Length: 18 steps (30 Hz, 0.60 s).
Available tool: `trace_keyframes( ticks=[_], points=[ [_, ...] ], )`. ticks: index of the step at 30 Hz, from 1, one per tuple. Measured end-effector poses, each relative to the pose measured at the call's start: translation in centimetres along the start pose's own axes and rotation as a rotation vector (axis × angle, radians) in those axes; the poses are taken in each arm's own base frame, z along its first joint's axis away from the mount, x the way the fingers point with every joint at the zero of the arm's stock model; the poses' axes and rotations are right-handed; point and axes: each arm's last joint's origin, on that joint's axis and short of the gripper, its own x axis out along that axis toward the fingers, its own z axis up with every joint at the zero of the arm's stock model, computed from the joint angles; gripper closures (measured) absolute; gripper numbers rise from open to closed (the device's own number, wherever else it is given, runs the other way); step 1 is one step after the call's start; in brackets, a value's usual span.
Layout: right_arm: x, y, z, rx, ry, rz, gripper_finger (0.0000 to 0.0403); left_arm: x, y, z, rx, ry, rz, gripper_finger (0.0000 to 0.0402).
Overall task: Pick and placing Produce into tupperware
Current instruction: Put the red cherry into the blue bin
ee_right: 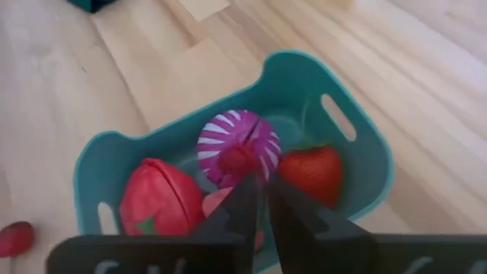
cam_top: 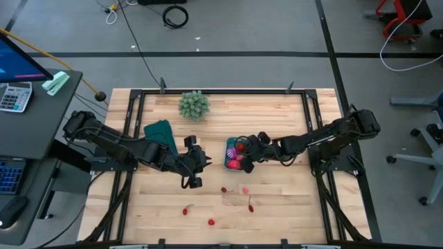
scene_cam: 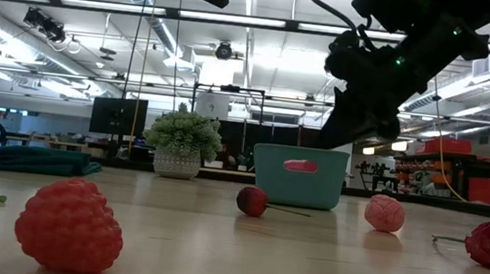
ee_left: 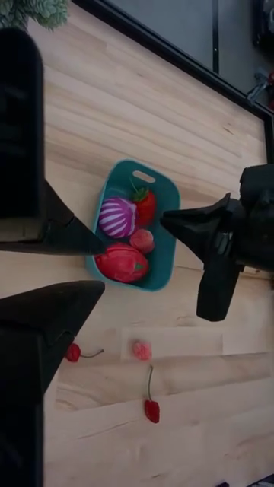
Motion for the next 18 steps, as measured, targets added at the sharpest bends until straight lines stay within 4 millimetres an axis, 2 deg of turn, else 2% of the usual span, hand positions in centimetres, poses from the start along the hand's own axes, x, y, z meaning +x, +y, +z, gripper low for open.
trace_keyframes(
  ticks=[6, 9, 14, 18],
  points=[
    [-0.1, 0.2, -0.1, 0.028, 0.016, 0.024, 0.0327, 0.0, 0.0, 0.0, -0.002, 0.000, 0.000, 0.0327],
    [-0.2, 0.7, -0.2, 0.032, 0.045, 0.109, 0.0311, 0.0, 0.0, 0.0, -0.002, 0.000, 0.000, 0.0332],
    [-1.1, 3.0, -0.5, 0.053, 0.135, 0.334, 0.0291, 0.0, 0.0, 0.0, -0.001, 0.000, 0.000, 0.0334],
    [-2.6, 5.4, -0.7, 0.042, 0.166, 0.417, 0.0288, 0.0, 0.0, 0.0, -0.001, 0.000, 0.000, 0.0328]
  ],
)
